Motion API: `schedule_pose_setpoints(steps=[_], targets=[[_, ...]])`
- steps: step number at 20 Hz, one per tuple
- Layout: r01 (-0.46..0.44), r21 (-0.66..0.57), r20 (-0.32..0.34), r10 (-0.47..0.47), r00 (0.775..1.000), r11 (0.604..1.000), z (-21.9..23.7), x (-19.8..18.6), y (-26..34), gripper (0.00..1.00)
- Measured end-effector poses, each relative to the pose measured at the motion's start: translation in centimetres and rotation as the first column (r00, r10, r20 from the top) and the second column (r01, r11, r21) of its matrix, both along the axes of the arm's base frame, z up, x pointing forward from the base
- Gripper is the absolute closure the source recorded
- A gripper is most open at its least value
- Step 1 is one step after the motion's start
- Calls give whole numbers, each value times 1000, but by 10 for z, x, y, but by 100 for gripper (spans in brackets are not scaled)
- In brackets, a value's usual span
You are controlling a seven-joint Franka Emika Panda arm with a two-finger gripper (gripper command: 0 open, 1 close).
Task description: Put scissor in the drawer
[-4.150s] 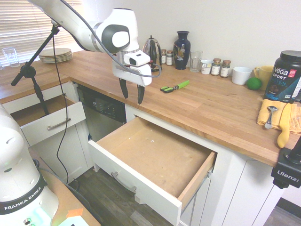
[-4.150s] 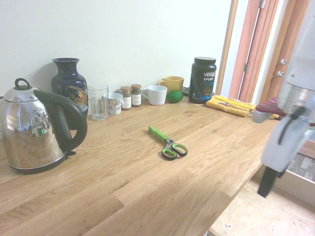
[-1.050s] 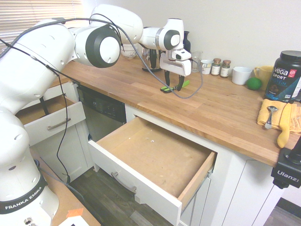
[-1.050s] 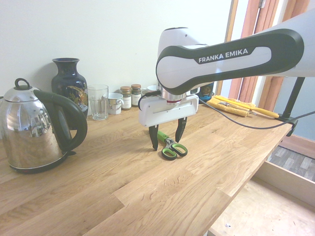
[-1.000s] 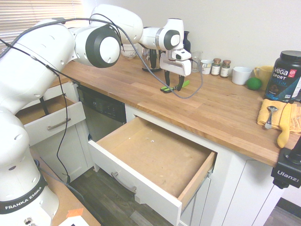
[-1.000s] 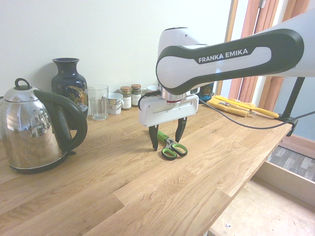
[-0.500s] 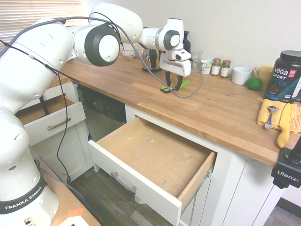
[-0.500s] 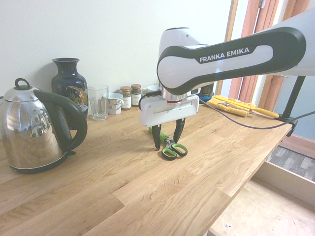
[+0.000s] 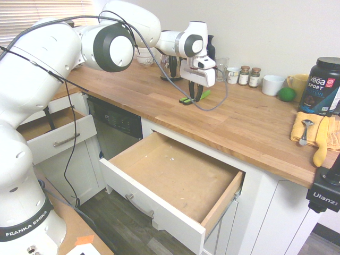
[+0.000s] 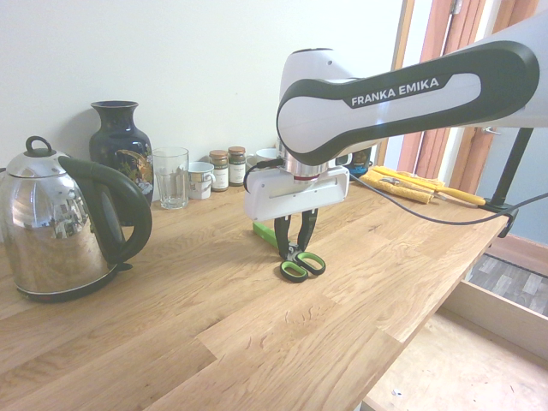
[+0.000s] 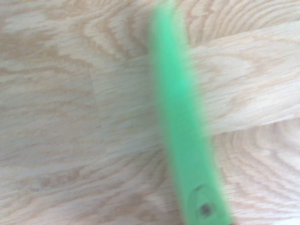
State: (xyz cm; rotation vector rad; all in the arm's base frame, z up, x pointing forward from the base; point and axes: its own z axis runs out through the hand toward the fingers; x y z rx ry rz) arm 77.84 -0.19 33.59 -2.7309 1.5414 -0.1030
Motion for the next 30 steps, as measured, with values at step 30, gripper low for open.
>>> schedule_pose_setpoints(steps=[30], targets=[[5, 14, 73, -6, 997, 1000, 114, -46, -2, 100]])
